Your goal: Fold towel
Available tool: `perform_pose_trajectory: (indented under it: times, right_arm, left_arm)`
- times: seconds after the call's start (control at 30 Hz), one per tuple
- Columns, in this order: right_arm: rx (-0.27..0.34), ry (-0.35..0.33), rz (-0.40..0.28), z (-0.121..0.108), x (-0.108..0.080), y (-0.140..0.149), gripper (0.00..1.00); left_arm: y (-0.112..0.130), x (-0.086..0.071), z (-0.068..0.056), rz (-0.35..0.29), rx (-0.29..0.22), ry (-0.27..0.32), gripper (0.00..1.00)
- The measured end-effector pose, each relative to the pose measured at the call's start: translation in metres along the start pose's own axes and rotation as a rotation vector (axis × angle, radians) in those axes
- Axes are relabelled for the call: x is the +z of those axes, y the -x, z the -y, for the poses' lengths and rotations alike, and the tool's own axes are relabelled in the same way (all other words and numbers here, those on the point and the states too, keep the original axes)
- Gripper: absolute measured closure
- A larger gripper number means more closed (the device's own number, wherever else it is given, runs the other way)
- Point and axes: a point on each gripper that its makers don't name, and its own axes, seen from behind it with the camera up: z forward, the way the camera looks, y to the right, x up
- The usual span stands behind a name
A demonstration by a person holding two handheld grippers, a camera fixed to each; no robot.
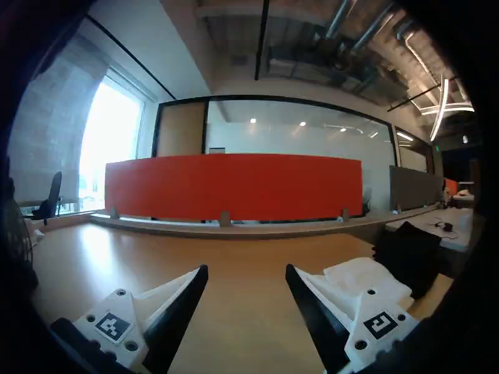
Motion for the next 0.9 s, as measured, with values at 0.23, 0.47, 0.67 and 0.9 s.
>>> perform_pose_trajectory:
  times: [0.23,0.47,0.67,0.9]
  right_arm:
    - [0.000,0.000,0.000,-0.0002,0.0004,0.0001,0.00]
    - [0.000,0.001,0.000,-0.0003,0.0000,0.0006,0.00]
    - [0.000,0.000,0.000,-0.0005,-0.0004,-0.0001,0.00]
    - [0.000,0.000,0.000,-0.0005,0.0000,0.0003,0.00]
  left_arm:
    - [0.0001,-0.0001,0.0000,0.000,0.000,0.000,0.03]
    - [-0.0001,-0.0001,0.0006,0.000,0.000,0.000,0.03]
    - [-0.0001,-0.0005,0.0006,0.000,0.000,0.000,0.03]
    - [-0.0014,-0.0007,0.0007,0.001,0.000,0.000,0.03]
